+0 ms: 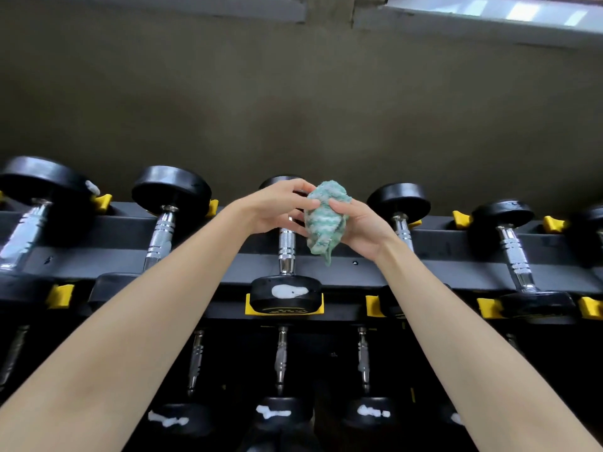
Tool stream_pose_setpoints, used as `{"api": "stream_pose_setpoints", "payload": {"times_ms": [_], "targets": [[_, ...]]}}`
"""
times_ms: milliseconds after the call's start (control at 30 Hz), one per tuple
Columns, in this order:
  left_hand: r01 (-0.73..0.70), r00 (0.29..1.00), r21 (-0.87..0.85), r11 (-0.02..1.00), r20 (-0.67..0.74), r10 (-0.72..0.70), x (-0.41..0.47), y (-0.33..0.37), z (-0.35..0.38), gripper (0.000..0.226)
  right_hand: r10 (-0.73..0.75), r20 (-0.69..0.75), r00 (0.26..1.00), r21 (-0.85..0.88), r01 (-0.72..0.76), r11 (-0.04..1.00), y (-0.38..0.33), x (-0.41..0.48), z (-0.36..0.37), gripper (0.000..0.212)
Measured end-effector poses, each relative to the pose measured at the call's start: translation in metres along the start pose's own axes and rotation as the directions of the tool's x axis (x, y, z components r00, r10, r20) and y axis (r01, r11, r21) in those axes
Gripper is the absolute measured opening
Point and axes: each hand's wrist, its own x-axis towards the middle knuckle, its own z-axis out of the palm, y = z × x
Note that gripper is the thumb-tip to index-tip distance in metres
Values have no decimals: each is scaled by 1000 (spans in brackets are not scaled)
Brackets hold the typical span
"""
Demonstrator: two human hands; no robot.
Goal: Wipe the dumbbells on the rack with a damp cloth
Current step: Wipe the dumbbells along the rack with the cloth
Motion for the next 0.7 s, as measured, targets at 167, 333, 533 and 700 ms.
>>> {"api": "stream_pose_setpoints", "payload": {"times_ms": [167, 333, 533, 700], "targets": [[54, 943, -76, 996, -323, -76, -2, -21, -27, 24, -237, -286, 928, -466, 82, 881, 13, 18, 7, 24], [217, 896, -61, 974, -384, -224, 7, -50, -33, 25, -617, -82, 783, -872, 243, 425, 40, 43, 27, 30], [309, 904, -29, 951, -303, -303, 23, -72, -34, 33, -530, 54, 846, -937, 226, 265, 51, 65, 30, 33], [313, 893, -79, 946, -315, -322, 27, -79, -35, 38, -369, 104, 924, -936, 216, 277, 48, 56, 28, 37]]}}
